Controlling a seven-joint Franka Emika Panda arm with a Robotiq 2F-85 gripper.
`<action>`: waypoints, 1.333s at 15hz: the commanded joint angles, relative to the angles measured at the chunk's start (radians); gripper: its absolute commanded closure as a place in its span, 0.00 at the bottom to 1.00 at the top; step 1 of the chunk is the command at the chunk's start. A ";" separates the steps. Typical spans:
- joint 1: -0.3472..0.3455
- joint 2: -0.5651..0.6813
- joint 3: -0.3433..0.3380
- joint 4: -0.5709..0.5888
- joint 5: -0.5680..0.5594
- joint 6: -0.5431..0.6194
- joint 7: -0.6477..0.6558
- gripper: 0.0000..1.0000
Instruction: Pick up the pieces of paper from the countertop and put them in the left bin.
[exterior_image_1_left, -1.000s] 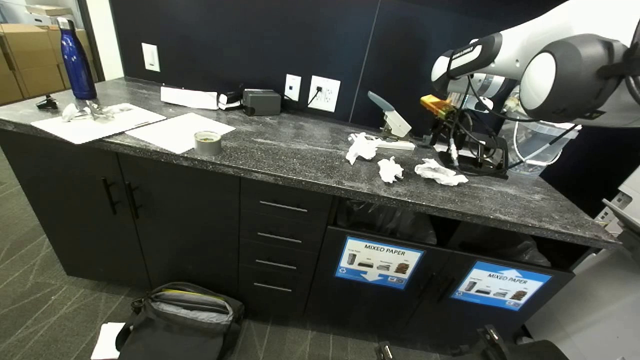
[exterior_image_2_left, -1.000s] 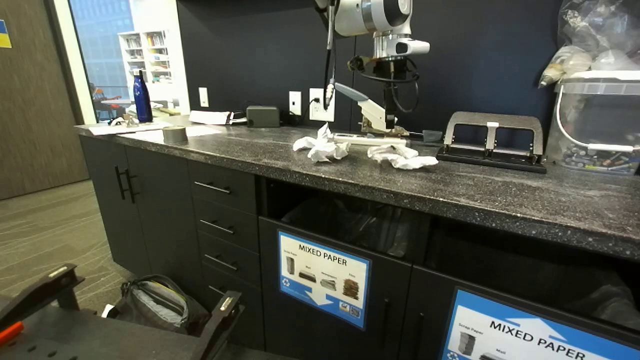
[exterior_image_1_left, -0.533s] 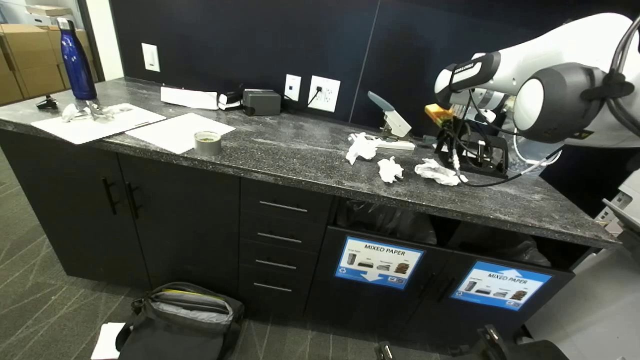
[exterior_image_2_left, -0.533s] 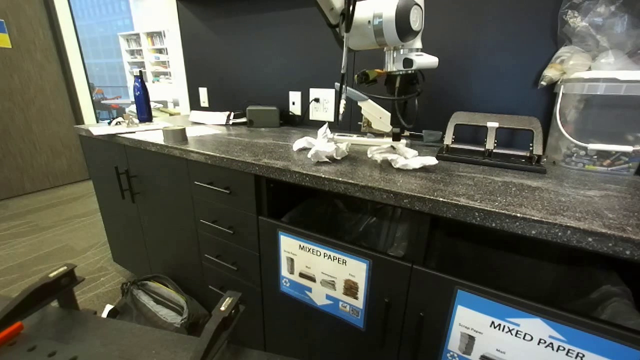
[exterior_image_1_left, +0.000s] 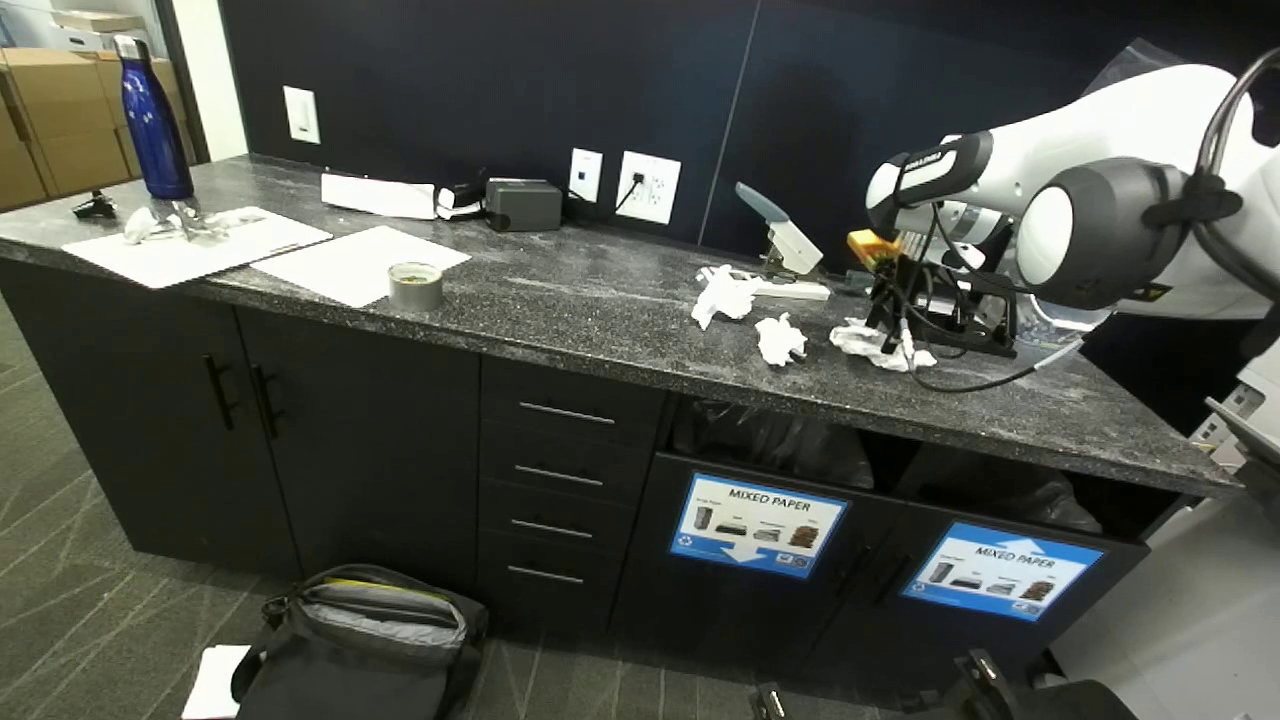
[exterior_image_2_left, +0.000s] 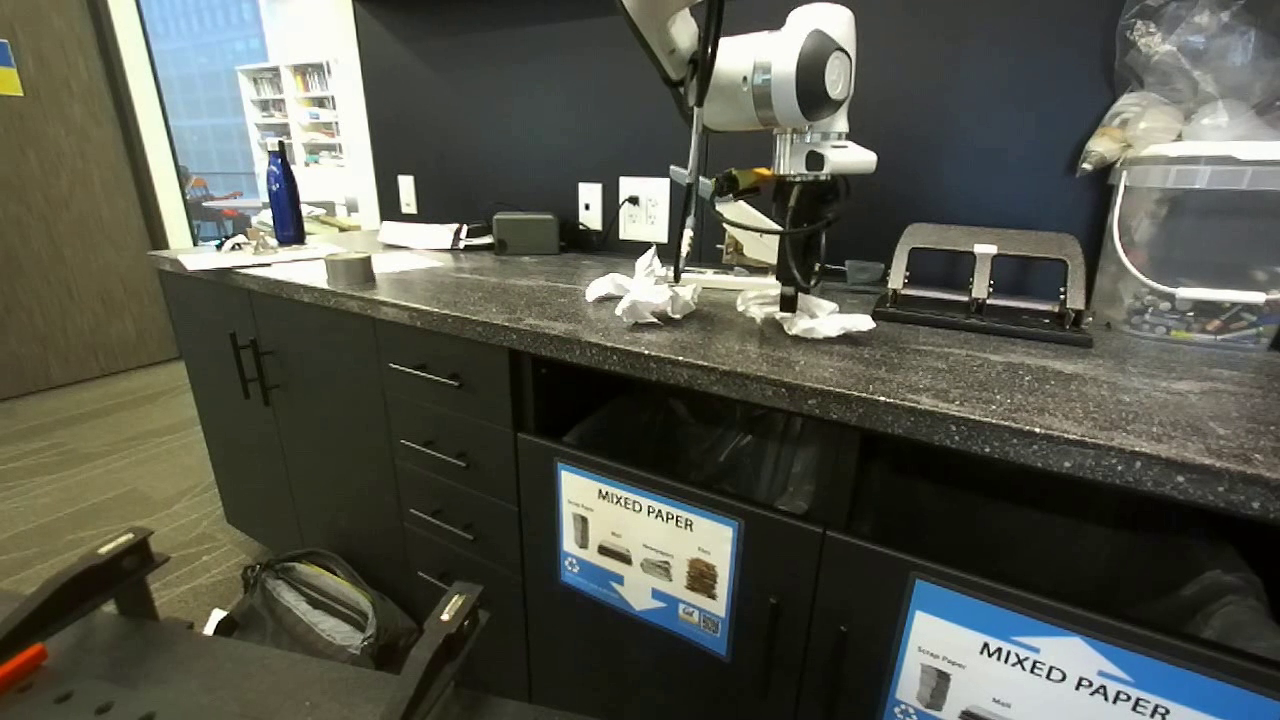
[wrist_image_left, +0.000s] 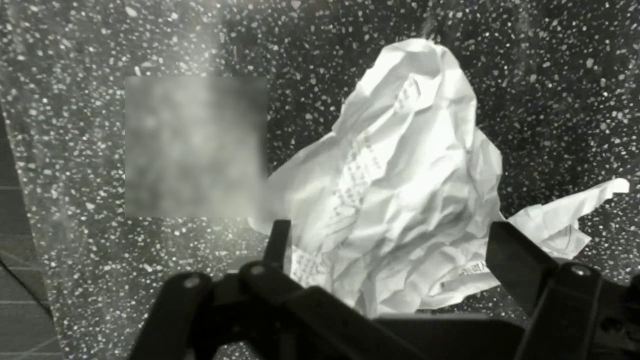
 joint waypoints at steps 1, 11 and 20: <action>-0.027 0.048 0.018 0.072 0.031 -0.032 0.017 0.00; -0.037 0.063 0.030 0.066 0.012 -0.007 -0.079 0.55; -0.026 -0.020 0.047 -0.055 -0.003 0.014 -0.430 0.97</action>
